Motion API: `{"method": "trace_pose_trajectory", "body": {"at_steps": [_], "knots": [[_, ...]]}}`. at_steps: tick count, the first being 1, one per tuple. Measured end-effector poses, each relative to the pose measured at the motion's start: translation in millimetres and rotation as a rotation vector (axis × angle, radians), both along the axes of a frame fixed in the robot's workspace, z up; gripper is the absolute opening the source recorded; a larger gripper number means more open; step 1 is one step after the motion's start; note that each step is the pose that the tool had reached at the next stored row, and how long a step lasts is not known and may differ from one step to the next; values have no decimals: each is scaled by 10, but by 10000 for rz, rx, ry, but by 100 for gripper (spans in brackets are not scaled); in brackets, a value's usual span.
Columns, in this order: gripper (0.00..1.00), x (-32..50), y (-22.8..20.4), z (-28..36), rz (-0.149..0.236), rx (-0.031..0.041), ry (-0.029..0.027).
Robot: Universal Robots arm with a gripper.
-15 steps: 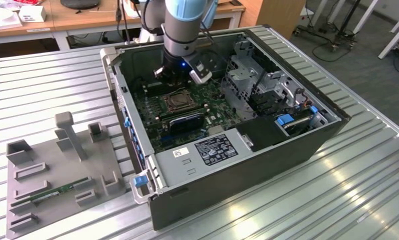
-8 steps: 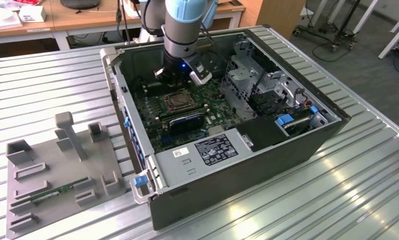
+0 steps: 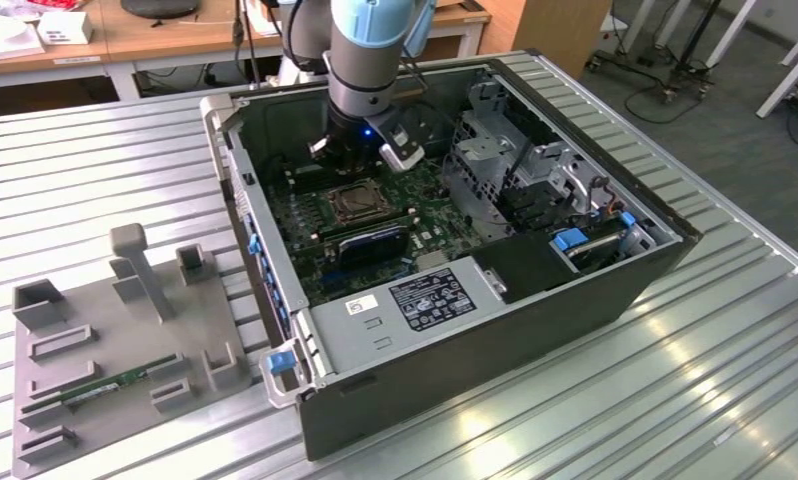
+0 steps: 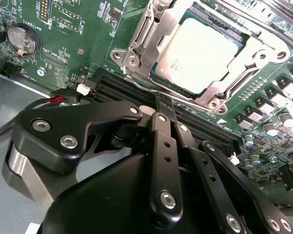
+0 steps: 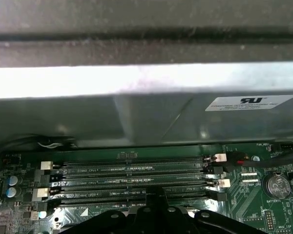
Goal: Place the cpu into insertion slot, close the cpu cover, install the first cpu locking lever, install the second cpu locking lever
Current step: 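Install the second cpu locking lever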
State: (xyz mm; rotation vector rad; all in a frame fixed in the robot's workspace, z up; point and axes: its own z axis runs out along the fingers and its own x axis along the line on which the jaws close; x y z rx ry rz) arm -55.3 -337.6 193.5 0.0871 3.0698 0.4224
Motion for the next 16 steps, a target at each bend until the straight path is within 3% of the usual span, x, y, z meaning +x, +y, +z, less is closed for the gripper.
{"method": "trace_pose_trajectory", "body": {"at_steps": [16], "knots": [[11, -1, -6, -43, -1, -6, 3]]}}
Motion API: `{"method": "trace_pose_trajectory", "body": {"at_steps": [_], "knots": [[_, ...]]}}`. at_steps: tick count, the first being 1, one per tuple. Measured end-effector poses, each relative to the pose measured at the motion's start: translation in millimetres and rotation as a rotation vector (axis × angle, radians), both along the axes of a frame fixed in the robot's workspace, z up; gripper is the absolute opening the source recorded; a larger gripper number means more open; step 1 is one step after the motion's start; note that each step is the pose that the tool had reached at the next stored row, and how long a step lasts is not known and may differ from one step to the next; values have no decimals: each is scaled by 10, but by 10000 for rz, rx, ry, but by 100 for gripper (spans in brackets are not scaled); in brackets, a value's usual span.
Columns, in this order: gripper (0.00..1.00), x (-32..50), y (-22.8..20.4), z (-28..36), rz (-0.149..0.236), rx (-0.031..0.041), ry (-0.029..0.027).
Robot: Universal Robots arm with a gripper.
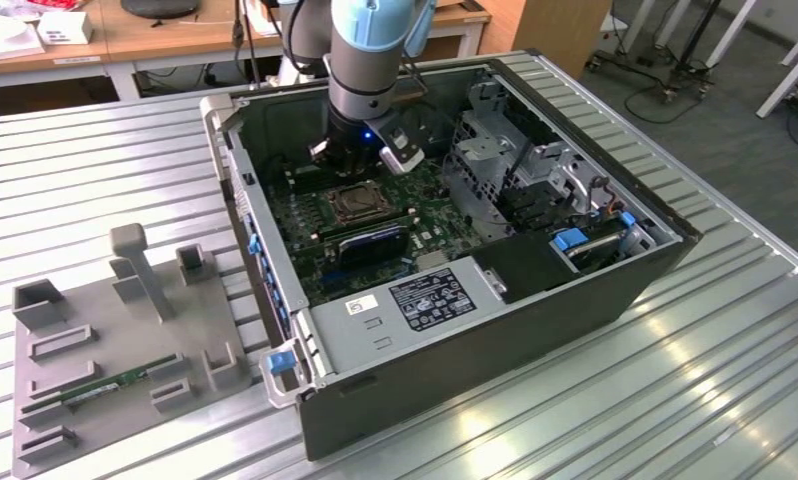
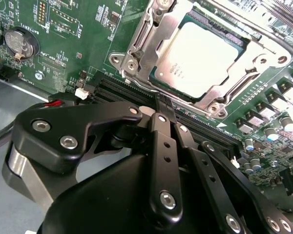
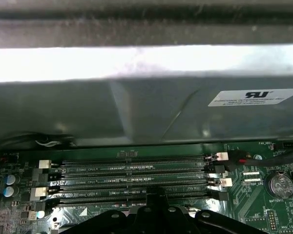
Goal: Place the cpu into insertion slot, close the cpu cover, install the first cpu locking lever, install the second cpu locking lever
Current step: 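Install the second cpu locking lever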
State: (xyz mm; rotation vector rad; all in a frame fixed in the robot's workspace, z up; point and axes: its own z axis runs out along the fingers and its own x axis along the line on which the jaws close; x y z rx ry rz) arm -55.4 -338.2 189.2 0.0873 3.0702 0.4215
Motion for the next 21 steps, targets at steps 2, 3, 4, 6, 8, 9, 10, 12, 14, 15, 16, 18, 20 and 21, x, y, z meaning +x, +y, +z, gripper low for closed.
{"method": "trace_pose_trajectory", "body": {"at_steps": [2, 3, 4, 6, 8, 9, 10, 12, 14, 15, 16, 18, 20, 21], "knots": [[11, 0, 1, -2, 0, 5, -2], [11, 0, 1, -2, 0, 5, -3], [11, 0, 1, -2, 1, 6, -3], [11, 1, 4, -2, 1, 4, -2], [11, 0, 7, -1, 0, 3, -2], [11, 0, 8, -1, 1, 4, -2], [11, 0, 9, -1, 1, 5, -2], [11, 1, 11, -2, 0, 6, -3], [11, 0, 11, 0, 1, 4, -2], [11, 0, 11, 0, 1, 4, -2], [11, 0, 12, 1, 0, 5, -2], [11, 1, 13, 5, 0, 7, -4], [11, 1, 14, 10, 1, 13, -7], [11, 2, 14, 14, 1, 17, -9]]}}
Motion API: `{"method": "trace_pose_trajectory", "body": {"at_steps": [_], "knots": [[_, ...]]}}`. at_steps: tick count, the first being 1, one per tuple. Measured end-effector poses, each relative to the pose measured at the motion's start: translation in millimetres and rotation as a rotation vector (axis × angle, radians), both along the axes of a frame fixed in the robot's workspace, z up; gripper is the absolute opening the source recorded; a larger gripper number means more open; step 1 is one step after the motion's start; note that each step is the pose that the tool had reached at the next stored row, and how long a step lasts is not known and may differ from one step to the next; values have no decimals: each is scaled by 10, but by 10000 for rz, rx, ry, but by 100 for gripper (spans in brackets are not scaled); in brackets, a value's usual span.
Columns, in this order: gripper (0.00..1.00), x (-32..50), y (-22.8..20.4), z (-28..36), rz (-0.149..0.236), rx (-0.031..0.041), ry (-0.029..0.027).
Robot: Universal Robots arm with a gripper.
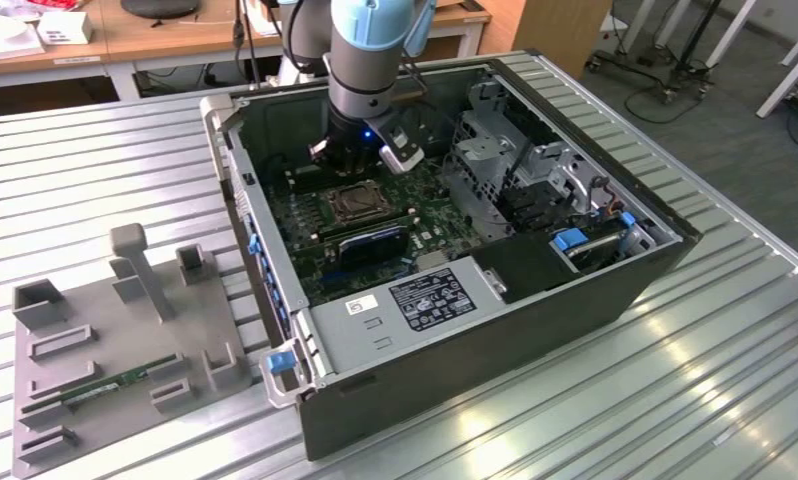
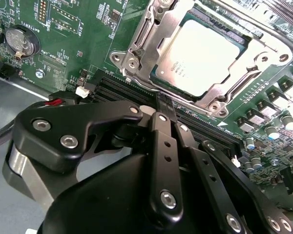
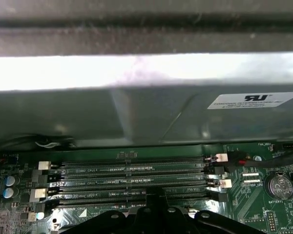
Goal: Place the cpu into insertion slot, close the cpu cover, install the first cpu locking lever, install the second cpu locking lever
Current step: 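Install the second cpu locking lever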
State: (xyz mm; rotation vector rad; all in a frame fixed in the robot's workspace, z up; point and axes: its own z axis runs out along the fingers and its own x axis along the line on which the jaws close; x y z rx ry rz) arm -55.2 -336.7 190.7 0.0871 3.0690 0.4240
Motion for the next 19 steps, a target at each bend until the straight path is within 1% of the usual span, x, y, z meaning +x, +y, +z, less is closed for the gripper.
{"method": "trace_pose_trajectory", "body": {"at_steps": [2, 6, 15, 19], "knots": [[11, -2, -1, 15, 0, -8, 9], [11, -1, -1, 43, -1, -9, 5], [11, -1, -10, 46, 0, -3, 6], [11, 1, -26, 45, 0, -2, 5]]}}
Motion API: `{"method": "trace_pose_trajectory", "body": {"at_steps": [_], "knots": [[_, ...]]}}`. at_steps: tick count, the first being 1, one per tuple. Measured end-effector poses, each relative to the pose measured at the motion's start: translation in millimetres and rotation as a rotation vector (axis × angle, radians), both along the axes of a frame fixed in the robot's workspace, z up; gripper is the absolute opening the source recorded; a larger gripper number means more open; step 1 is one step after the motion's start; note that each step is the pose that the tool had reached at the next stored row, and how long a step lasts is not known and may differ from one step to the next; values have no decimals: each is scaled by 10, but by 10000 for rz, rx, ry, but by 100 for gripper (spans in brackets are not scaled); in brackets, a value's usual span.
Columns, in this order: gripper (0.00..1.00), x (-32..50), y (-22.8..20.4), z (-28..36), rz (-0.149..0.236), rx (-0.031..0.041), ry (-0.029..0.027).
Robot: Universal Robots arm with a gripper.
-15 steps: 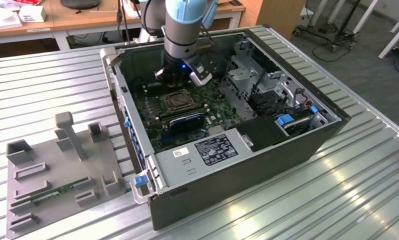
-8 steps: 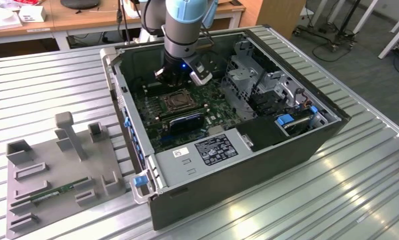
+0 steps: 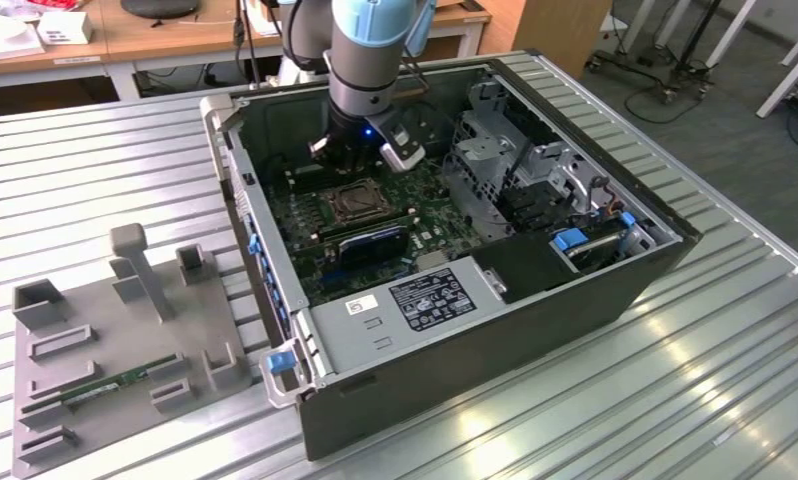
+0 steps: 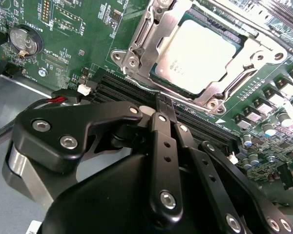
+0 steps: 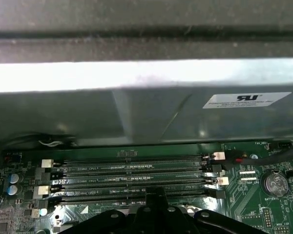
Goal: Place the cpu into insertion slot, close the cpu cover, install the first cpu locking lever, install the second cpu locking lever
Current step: 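Install the second cpu locking lever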
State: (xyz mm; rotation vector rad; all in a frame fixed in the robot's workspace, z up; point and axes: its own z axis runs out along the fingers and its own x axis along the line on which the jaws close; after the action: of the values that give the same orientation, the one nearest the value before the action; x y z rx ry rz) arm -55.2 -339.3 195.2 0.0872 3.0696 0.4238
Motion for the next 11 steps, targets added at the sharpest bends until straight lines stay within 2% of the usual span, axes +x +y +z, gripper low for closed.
{"method": "trace_pose_trajectory", "body": {"at_steps": [11], "knots": [[11, 1, -24, 3, 0, -2, 1]]}}
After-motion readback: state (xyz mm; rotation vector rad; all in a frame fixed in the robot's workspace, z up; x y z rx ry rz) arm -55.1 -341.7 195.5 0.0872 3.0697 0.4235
